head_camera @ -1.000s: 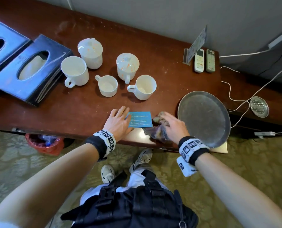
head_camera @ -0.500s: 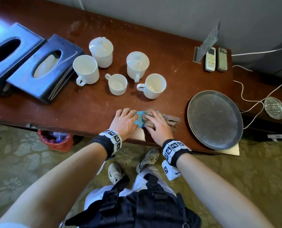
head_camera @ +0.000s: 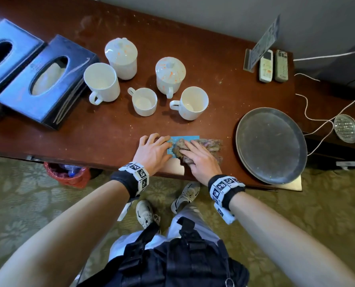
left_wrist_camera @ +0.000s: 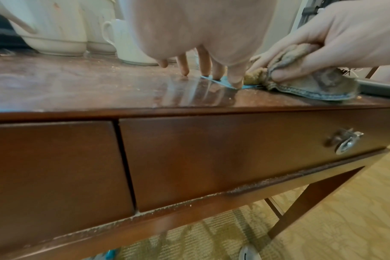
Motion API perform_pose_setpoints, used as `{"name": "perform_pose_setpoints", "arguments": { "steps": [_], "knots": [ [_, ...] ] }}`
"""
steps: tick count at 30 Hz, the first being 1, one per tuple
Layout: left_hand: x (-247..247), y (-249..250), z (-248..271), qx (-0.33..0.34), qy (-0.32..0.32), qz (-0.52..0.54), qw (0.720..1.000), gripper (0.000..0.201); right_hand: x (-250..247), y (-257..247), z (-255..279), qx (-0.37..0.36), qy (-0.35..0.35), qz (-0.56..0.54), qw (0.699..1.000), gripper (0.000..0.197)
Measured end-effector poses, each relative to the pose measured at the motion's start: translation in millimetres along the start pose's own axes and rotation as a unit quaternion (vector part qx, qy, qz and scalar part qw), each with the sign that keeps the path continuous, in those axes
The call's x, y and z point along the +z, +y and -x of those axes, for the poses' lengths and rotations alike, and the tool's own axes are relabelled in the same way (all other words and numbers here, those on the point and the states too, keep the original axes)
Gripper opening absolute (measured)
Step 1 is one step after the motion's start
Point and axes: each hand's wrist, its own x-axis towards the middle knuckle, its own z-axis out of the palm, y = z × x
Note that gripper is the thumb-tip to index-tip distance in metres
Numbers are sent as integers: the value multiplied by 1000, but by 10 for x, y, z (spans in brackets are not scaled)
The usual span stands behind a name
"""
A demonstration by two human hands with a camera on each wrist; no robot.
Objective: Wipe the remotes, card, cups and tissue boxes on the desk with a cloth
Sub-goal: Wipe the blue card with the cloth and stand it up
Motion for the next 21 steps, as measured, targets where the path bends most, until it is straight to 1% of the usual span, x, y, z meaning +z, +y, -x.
{"name": "perform_pose_setpoints", "arguments": {
  "steps": [2,3,5,7,8,9,11,12,13,14,15,17,18,19,21],
  "knots": [
    [7,5,-6,-7,-4,2,1000,34,18,-74,-95,59,32,-16,998,43],
    [13,6,-4,-10,-5,3,1000,33,46,-170,-138,71,48,-25,996,41],
    [22,1,4,-10,-3,2,1000,32,120,-259,-160,45,51,-23,997,42],
    [25,-2,4,-8,-1,-3,1000,31,64,-163,-107,11,12,9,1000,47],
    [29,-3,-2,-9,0,-4,1000,31,-6,-59,-87,18,-3,19,1000,49],
    [35,-8,-10,-10,3,-3,1000,32,-97,37,-77,46,-10,24,999,50],
    [60,-10,-15,-11,12,3,1000,32,-228,148,-94,127,5,33,991,48],
    [63,-7,-10,-12,16,5,1000,32,-231,142,-122,152,13,32,988,47],
    [64,-7,-5,-12,18,6,1000,32,-200,87,-156,162,17,21,986,47],
    [64,-6,0,-12,20,6,1000,32,-159,-3,-177,157,19,8,987,46],
    [62,-5,-1,-10,22,5,1000,32,-105,-101,-179,129,24,-1,991,46],
    [61,-10,-5,-4,26,-1,1000,31,-10,-225,-140,52,22,-7,998,46],
    [57,-11,-6,-2,26,-4,1000,30,5,-219,-110,26,15,-1,1000,46],
    [56,-13,-6,-2,25,-5,1000,31,-24,-189,-87,23,1,4,1000,47],
    [54,-10,-14,-5,25,-5,1000,31,-108,-43,-55,64,-18,15,998,49]
  ]
}}
